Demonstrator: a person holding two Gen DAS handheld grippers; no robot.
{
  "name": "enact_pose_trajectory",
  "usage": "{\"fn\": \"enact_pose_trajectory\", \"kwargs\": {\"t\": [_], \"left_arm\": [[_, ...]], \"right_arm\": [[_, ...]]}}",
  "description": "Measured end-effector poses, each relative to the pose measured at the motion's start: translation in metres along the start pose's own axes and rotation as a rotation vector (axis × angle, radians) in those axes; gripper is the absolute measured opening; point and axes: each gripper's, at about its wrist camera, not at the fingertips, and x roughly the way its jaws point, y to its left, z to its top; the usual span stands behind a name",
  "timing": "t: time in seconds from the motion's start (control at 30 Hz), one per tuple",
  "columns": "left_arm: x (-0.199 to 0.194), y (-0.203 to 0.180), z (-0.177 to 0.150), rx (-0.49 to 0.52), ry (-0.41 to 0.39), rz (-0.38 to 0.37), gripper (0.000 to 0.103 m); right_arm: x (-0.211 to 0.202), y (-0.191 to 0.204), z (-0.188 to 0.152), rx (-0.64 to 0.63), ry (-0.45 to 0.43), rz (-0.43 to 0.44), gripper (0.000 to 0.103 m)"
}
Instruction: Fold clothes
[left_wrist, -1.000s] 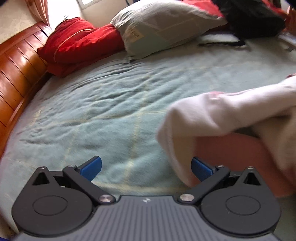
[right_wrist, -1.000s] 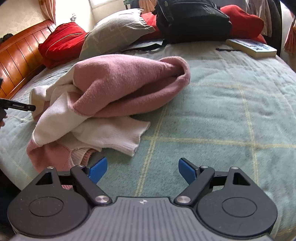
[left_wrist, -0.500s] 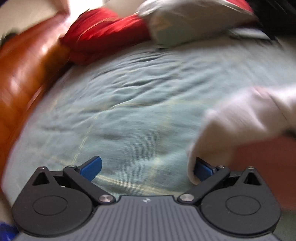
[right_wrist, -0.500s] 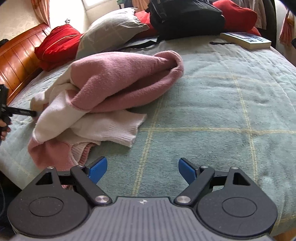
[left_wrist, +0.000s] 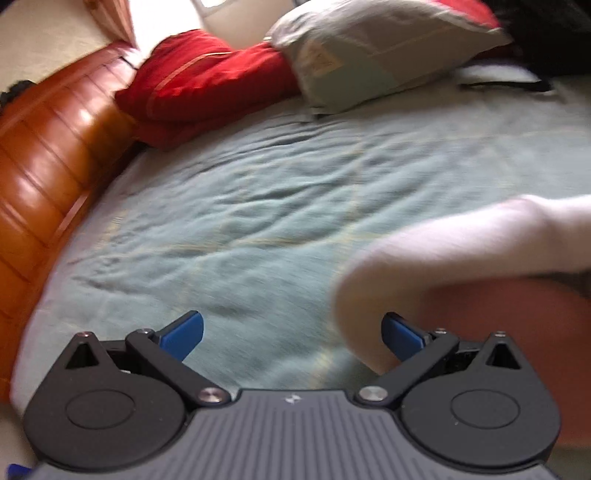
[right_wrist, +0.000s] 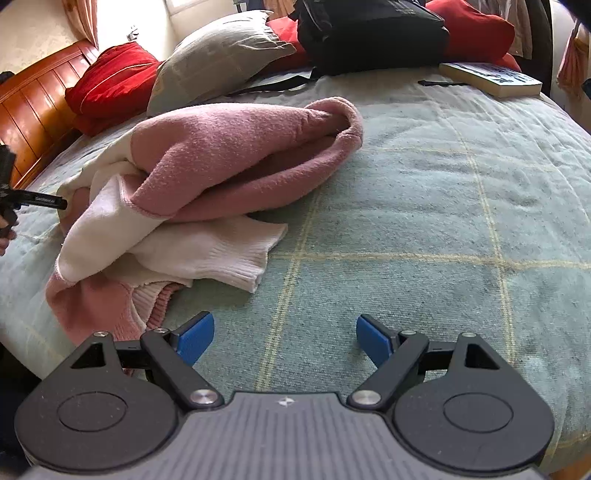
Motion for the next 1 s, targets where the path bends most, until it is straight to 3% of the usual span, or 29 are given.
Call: {"fn": "enact_pose_trajectory", "kwargs": {"t": [0.2,0.4,0.5,0.63,0.7,0.77,1.0], "left_arm": [[-0.022,-0.013,-0.010,-0.020,0.015,-0.180,0.102],[0.011,-0.013,-0.014,-0.130,0.065,-0.194,0.102],[0.028,-0.001,-0.017,-0.195,0.081,-0.162,0.103],[0.039,0.015,-0.014,-0.157,0.069,0.027,0.103],[0.044,0.030,-0.010,-0.172,0.089,0.050,0.103],[0.042,0.037,-0.009,-0.205,0.110,-0.001,0.103],[-0.012,0.012,-0.029,-0.136,0.063,-0.175,0.102]], "right_arm": [[0.001,0.005,-0.005,0.005,0.003,0.020,0.088],[-0.004,0.008,-0.007,0.000,0.000,0.019,0.088],[-0.005,0.007,-0.007,-0.001,0.001,0.010,0.088],[-0.001,0.005,-0.006,0.002,0.010,-0.003,0.088],[0.000,0.006,-0.006,0.001,0.012,-0.004,0.088],[-0.001,0.007,-0.006,-0.004,0.011,0.001,0.088],[-0.007,0.021,-0.001,-0.051,-0.009,0.021,0.088]]}}
